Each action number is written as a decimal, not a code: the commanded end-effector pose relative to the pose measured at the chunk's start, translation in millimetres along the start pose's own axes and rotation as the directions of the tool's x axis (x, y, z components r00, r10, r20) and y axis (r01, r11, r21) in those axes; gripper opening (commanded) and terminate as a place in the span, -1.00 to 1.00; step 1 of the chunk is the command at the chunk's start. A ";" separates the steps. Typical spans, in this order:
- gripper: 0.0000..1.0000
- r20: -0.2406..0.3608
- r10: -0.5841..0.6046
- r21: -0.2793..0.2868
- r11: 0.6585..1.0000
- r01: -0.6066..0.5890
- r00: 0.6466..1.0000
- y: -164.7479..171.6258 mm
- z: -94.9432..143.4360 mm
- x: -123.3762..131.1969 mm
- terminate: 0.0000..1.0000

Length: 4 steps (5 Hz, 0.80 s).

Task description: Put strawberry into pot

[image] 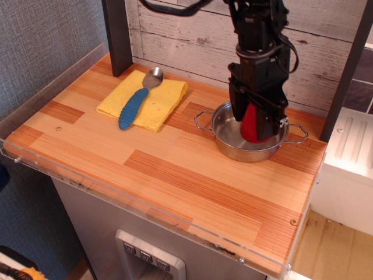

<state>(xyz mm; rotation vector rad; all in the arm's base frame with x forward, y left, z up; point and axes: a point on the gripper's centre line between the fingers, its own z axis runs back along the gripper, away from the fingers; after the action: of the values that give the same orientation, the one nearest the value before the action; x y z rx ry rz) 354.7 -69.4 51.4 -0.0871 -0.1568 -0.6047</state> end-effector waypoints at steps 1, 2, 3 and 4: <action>1.00 0.056 0.013 0.016 1.000 -0.014 0.998 9.1 25.3 -3.7 -1.00; 1.00 0.101 0.070 0.040 0.996 -0.074 0.992 24.2 53.5 -17.3 -1.00; 1.00 0.133 0.237 0.081 0.965 -0.249 0.962 51.3 84.9 -53.4 -1.00; 1.00 0.132 0.441 0.070 0.889 -0.452 0.888 70.1 90.8 -96.2 -1.00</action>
<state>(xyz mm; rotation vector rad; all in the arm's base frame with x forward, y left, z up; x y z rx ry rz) 320.9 52.2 105.8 -0.0830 -0.2079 -0.1241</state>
